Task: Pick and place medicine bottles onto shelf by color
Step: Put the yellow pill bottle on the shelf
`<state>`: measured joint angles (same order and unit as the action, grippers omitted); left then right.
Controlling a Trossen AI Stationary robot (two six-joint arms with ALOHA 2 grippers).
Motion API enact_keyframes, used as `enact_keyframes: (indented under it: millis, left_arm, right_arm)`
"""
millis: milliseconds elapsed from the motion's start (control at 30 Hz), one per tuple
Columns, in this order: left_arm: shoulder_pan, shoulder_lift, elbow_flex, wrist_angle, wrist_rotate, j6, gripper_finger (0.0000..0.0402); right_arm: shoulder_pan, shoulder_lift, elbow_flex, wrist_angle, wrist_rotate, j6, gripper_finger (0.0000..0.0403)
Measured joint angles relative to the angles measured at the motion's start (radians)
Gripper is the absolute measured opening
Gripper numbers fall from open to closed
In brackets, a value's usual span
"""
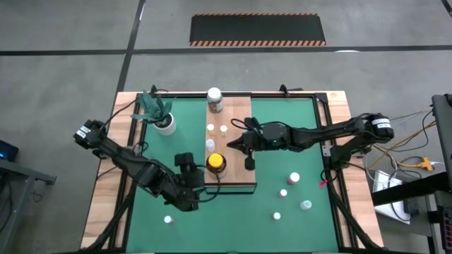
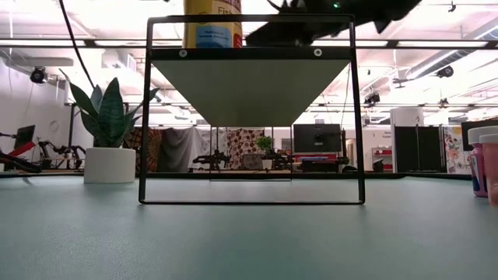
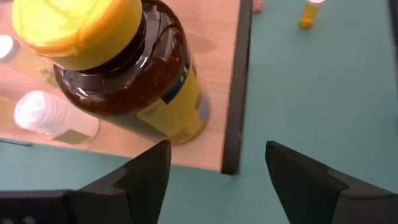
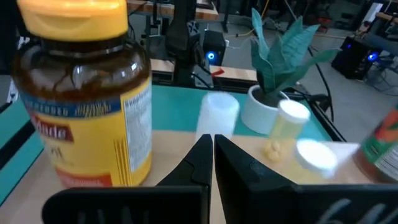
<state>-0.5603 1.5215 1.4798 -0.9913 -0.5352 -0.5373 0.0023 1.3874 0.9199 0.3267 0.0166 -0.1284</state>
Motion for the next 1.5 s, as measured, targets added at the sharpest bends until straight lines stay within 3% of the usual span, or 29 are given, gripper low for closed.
enact_keyframes:
  millis: [300,600,800,1133,1267,1333,1500]
  left_arm:
    - [-0.001,-0.008,-0.084,0.053,-0.084,0.037,0.0175]
    - [-0.001,-0.017,-0.111,0.188,-0.158,0.106,0.0139]
    - [-0.001,-0.017,-0.140,0.188,-0.210,0.109,0.0134]
    - [0.002,-0.024,-0.154,0.161,-0.213,0.100,0.0134]
    - [0.000,-0.044,-0.155,0.181,-0.163,0.100,0.0134]
    - [-0.001,-0.047,-0.160,0.198,-0.158,0.105,0.0134]
    - [-0.002,-0.047,-0.177,0.311,-0.155,0.196,0.0134]
  right_arm:
    - [0.019,0.072,0.127,-0.144,-0.050,-0.012,0.0009]
    - [0.064,0.059,0.213,-0.371,-0.051,-0.027,0.0009]
    - [0.099,0.056,0.259,-0.483,-0.045,-0.021,0.0009]
    - [0.131,0.054,0.301,-0.600,-0.044,-0.029,0.0009]
    - [0.131,0.043,0.348,-0.727,0.081,-0.025,0.0009]
    - [0.130,0.041,0.357,-0.725,0.140,-0.022,0.0009]
    - [0.133,0.048,0.344,-0.615,0.129,-0.053,0.0009]
